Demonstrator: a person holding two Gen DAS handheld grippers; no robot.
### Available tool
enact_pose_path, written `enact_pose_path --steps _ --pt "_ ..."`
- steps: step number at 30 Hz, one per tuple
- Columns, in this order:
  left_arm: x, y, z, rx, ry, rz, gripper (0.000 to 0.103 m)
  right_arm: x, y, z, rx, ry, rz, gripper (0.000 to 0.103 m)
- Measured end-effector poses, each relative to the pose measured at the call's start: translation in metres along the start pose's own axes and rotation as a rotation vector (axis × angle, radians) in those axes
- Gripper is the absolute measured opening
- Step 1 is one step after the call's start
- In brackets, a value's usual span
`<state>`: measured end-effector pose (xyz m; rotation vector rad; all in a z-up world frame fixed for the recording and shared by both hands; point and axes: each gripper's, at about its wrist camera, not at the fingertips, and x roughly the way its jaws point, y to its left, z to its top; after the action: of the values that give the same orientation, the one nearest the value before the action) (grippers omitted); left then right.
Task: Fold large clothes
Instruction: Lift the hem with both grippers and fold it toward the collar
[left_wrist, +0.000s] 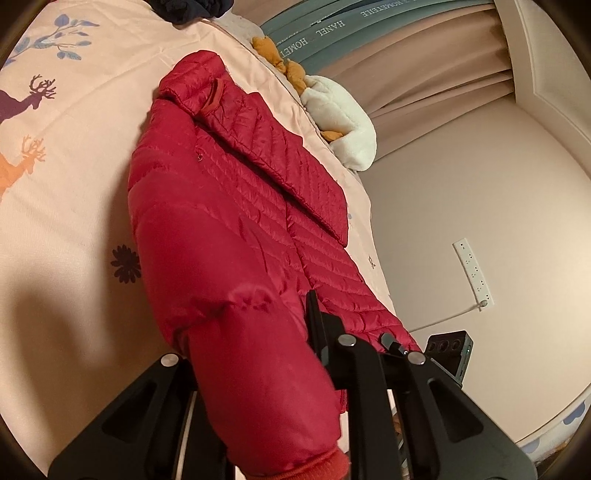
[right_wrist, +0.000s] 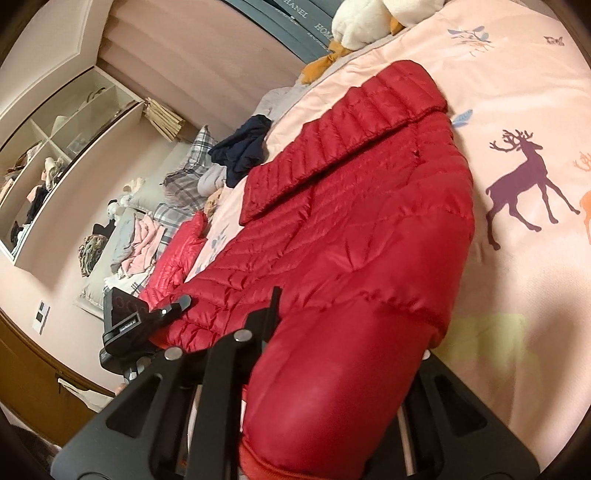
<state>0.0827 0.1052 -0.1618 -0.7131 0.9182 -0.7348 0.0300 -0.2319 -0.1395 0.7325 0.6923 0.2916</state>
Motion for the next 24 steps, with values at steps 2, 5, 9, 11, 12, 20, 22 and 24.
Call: enact_pose_path --steps 2,5,9,11,12,20,22,24 --pt "0.0 -0.001 0.002 0.004 -0.002 0.004 0.015 0.0 0.003 0.002 -0.007 -0.001 0.008 0.015" --pt "-0.004 -0.004 0.002 0.016 -0.006 0.01 0.015 -0.004 0.009 0.001 -0.025 -0.003 0.018 0.015" --pt "-0.006 -0.01 0.002 0.044 -0.001 0.03 0.015 -0.007 0.013 0.002 -0.04 -0.002 0.03 0.015" --pt "-0.008 -0.013 0.001 0.057 0.002 0.031 0.015 -0.008 0.015 0.003 -0.043 -0.001 0.035 0.015" --pt "-0.009 -0.014 0.001 0.061 0.003 0.031 0.015 -0.01 0.016 0.003 -0.046 -0.002 0.037 0.015" --pt "-0.013 -0.025 0.005 0.095 0.007 0.035 0.015 -0.018 0.021 0.005 -0.072 -0.006 0.056 0.015" --pt "-0.013 -0.027 0.006 0.101 0.009 0.042 0.015 -0.018 0.021 0.006 -0.074 -0.006 0.062 0.015" --pt "-0.012 -0.029 0.007 0.106 0.01 0.047 0.015 -0.019 0.022 0.006 -0.078 -0.008 0.065 0.015"
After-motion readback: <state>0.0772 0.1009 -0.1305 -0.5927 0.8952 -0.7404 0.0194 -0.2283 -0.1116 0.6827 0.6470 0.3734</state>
